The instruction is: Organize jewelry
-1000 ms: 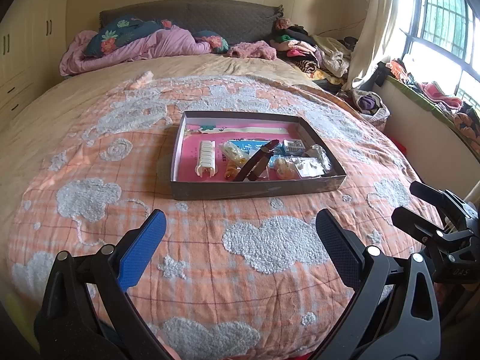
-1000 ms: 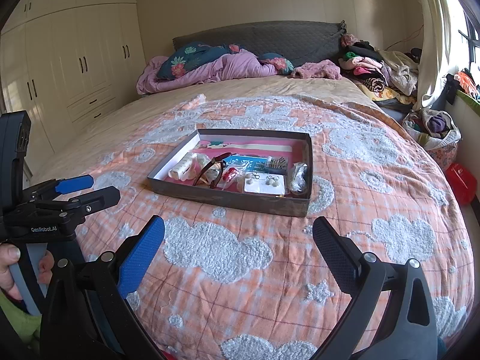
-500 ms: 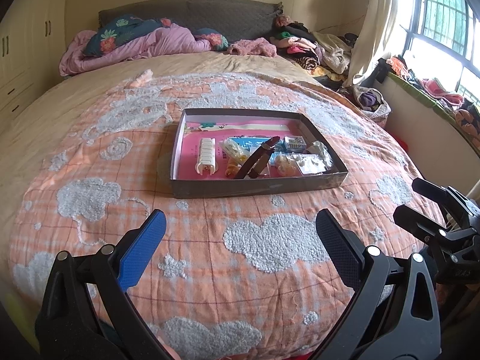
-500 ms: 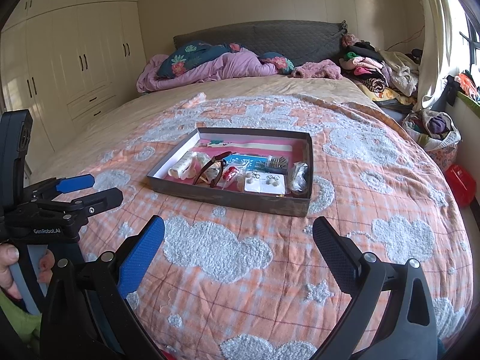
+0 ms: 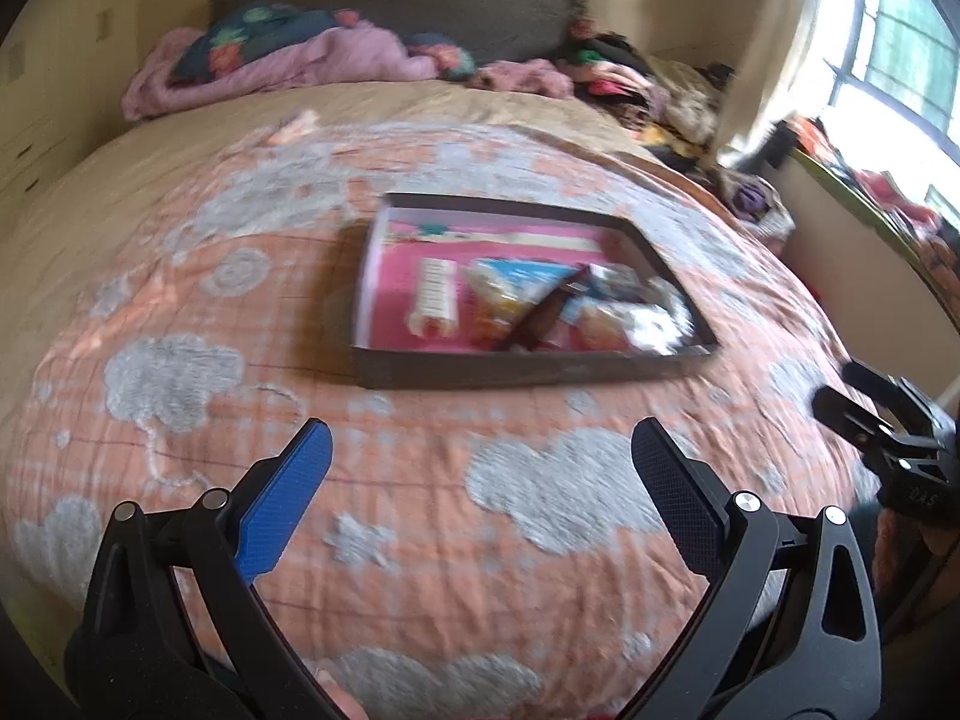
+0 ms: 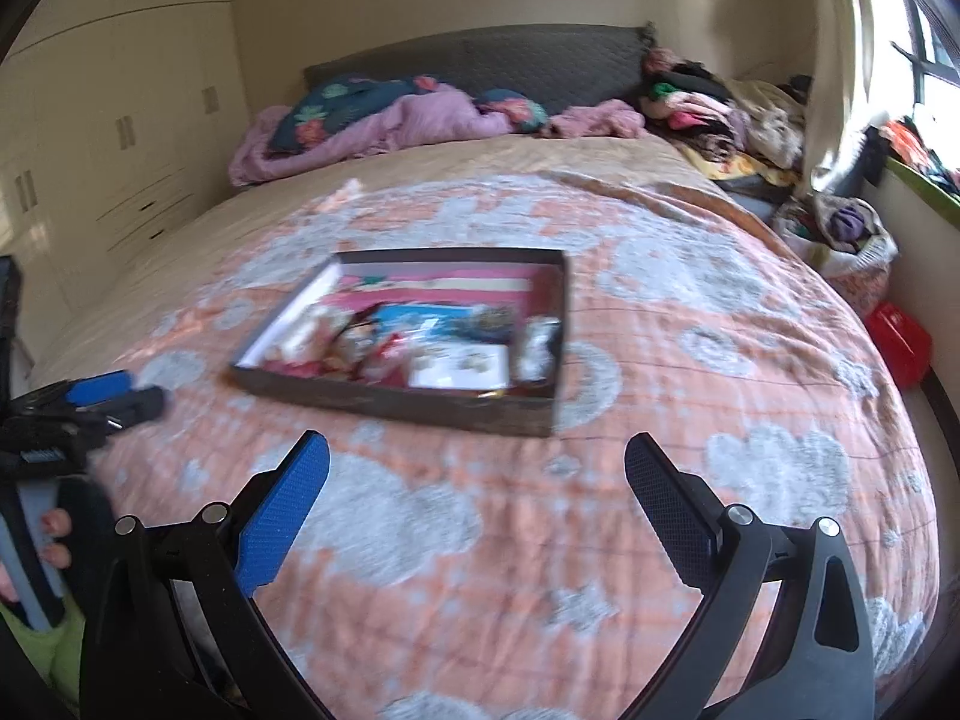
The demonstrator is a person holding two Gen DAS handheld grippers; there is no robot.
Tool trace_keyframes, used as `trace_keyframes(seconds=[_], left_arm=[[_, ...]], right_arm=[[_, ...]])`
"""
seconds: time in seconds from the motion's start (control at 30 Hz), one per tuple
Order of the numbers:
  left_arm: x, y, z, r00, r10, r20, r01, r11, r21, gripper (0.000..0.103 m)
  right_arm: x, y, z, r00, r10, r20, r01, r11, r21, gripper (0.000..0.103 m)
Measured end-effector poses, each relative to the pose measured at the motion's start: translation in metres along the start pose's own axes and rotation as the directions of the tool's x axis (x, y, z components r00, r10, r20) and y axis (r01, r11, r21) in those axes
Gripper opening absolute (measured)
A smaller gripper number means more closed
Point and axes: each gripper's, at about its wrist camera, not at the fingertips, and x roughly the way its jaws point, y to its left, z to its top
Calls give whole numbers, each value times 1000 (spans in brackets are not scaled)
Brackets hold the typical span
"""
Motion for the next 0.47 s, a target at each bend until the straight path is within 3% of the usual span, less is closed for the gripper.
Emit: trace_keyframes(seconds=[0.07,0.17,0.27,0.3,0.37,0.43,0.47], left_arm=[[10,21,14,998,65,9,-65,997,-29,93],[35,65,39,984,175,-42,-179,976,-121,93],[77,137,69,935,335,-119,-354,905,-234,93],[88,154,75,923,357,-141,-383,889,-253,94],[120,201,87,877,435,-204,-479,826,-296,93],[143,233,91,847,475,-238,-530,783,-325,94],[158,254,91,827,498,-259,-561,755,-340,94]], right_arm=[[16,-20,4,998,-60,-17,60,998,9,98],[49,-69,12,983,-178,-54,180,983,37,98],[85,-130,21,952,-279,-126,293,951,104,98],[95,-148,24,943,-302,-141,319,940,121,98],[119,-184,30,909,-372,-188,399,907,134,98],[143,-221,35,869,-435,-235,473,871,136,98],[154,-236,37,860,-441,-256,486,861,149,98]])
